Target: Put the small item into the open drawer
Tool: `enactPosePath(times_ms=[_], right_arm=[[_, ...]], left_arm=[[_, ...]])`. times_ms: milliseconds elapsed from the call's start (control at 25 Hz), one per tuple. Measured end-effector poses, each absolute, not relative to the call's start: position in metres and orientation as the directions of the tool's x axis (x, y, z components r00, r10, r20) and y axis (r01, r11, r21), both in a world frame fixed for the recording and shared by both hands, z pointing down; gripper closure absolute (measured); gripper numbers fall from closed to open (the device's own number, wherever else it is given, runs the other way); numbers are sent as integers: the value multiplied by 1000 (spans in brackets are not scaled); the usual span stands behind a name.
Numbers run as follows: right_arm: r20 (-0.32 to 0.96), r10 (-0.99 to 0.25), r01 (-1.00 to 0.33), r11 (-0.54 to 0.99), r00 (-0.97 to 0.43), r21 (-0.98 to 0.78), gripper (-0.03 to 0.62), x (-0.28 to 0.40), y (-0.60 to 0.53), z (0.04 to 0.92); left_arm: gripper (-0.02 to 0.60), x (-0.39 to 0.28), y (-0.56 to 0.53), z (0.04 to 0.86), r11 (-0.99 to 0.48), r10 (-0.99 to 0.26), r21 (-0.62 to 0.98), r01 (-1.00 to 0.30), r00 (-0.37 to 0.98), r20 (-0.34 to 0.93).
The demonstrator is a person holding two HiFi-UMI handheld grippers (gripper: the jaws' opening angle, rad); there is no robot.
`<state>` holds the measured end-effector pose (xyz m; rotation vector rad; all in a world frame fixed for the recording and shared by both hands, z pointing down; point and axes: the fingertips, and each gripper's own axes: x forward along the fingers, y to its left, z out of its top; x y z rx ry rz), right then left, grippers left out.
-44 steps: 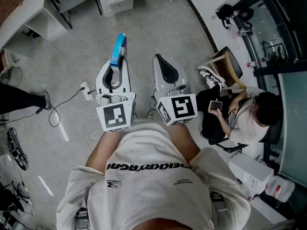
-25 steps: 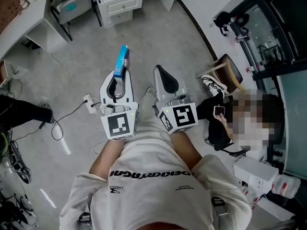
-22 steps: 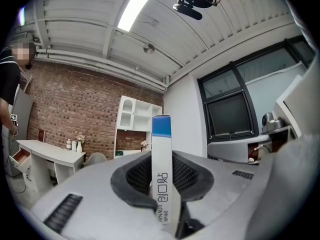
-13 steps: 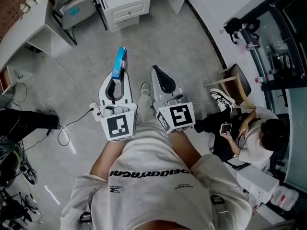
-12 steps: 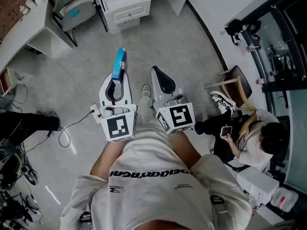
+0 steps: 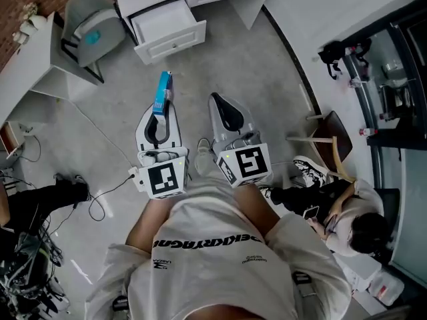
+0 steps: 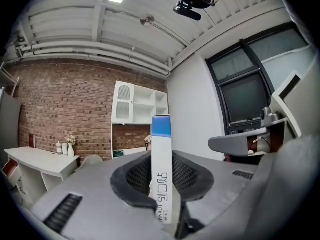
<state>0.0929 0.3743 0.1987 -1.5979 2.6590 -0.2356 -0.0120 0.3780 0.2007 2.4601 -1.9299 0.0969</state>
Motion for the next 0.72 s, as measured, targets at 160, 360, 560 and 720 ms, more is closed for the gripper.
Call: enactPosePath(times_ms=[160,360,560,720], right_arm=[[63,-875,-871,467,-480,-156,594,97,323,209],[96,-861,-859,478,-500,-181,594,91,290,229],[107,-855,-854,483,-507,-195,595,82,261,236],[124,-855,-858,478,-503,-189,594,69,230,244]], left_arm=[[511,-4,329,211,-235,-968,-39,-971,231,95],[511,-4,301,233,-234,-964,-36,-972,226,141],[511,-11,273,241,-228,-962,-33,-973,219,162],[511,-22,240,249,-231,-961,-15,-973,225,162]])
